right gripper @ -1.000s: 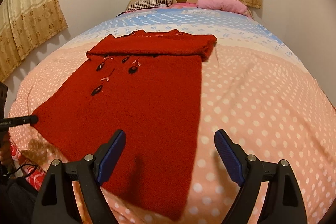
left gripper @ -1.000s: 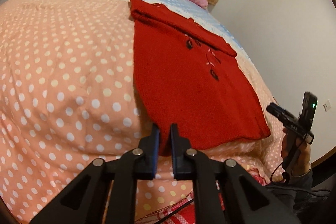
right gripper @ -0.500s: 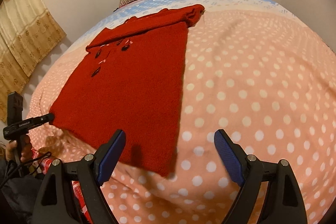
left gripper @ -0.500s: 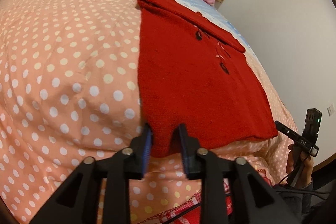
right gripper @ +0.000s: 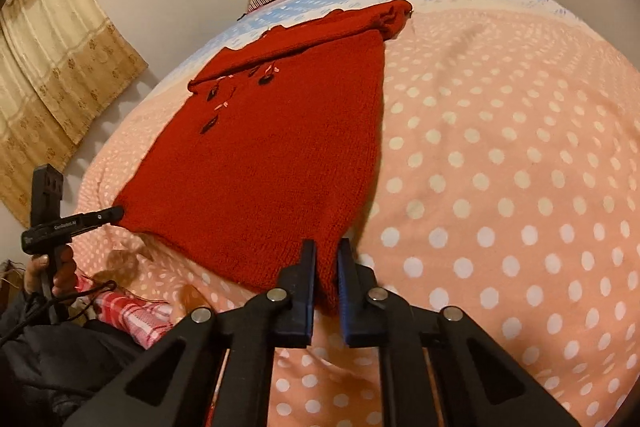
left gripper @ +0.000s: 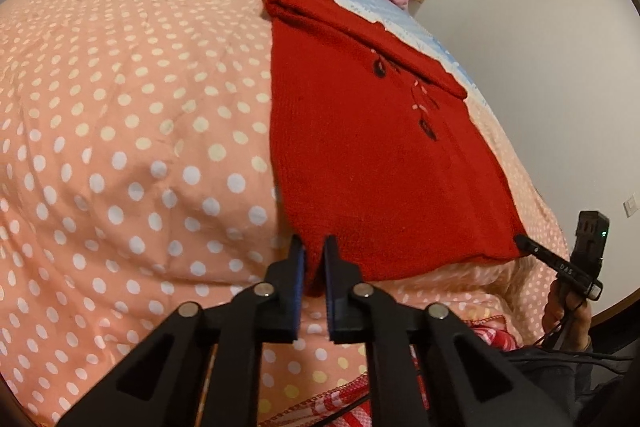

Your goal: Fold small clothes

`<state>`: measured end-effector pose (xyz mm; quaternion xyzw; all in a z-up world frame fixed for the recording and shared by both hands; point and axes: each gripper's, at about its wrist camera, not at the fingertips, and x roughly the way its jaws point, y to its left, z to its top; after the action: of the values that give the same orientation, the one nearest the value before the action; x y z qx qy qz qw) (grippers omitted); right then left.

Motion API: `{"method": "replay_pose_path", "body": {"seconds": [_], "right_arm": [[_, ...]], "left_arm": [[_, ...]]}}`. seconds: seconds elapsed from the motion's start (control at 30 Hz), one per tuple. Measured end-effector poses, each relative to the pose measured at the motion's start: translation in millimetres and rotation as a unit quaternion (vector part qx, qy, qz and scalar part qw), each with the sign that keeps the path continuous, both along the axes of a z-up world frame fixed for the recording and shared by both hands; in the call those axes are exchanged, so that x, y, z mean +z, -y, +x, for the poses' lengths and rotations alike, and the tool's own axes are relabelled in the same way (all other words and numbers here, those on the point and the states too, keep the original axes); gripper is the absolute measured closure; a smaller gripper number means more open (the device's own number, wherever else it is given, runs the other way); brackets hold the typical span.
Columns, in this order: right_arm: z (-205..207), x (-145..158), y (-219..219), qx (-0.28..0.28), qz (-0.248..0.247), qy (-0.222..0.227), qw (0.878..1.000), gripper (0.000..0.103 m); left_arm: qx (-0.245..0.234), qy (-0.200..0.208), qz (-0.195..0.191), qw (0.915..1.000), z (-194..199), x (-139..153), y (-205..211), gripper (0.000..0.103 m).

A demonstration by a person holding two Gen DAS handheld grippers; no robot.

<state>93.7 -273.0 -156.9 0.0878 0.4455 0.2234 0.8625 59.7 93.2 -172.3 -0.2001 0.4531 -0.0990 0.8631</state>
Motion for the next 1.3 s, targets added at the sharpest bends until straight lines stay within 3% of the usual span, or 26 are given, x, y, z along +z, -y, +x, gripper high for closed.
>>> {"method": "replay_pose_path", "body": {"seconds": [0.1,0.27,0.43,0.53,0.6,0.63,0.9,1.3], "right_arm": [[1,2,9,-0.004,0.038,-0.004,0.999,0.095],[3,-1,14,-0.017,0.043,-0.011,0.999,0.094],[2,-3,9,-0.015,0.041,-0.007,0.999,0.078],[1,-4,7,-0.012,0.036,0.003,0.999,0.078],[0,-4,6,-0.006,0.034,0.005,0.999,0.094],[1,-5,8,-0.006,0.042,0.0,0.999,0.096],[2,19,27,0.0,0.15,0.021,0.989,0.096],[12,72,22,0.007,0.179,0.074,0.981,0.097]], "left_arm": [[0.001,0.01,-0.003,0.9999,-1,7,-2,0.096],[0.0,0.018,-0.002,0.9998,0,9,-1,0.096],[0.0,0.007,0.002,1.0,3,2,-1,0.096],[0.002,0.01,0.001,1.0,3,2,-1,0.097],[0.003,0.016,-0.002,0.9999,3,4,-2,0.097],[0.004,0.018,-0.001,0.9998,2,6,-3,0.097],[0.004,0.046,-0.02,0.9987,6,32,-7,0.097],[-0.001,0.096,-0.047,0.9942,25,67,-5,0.098]]}}
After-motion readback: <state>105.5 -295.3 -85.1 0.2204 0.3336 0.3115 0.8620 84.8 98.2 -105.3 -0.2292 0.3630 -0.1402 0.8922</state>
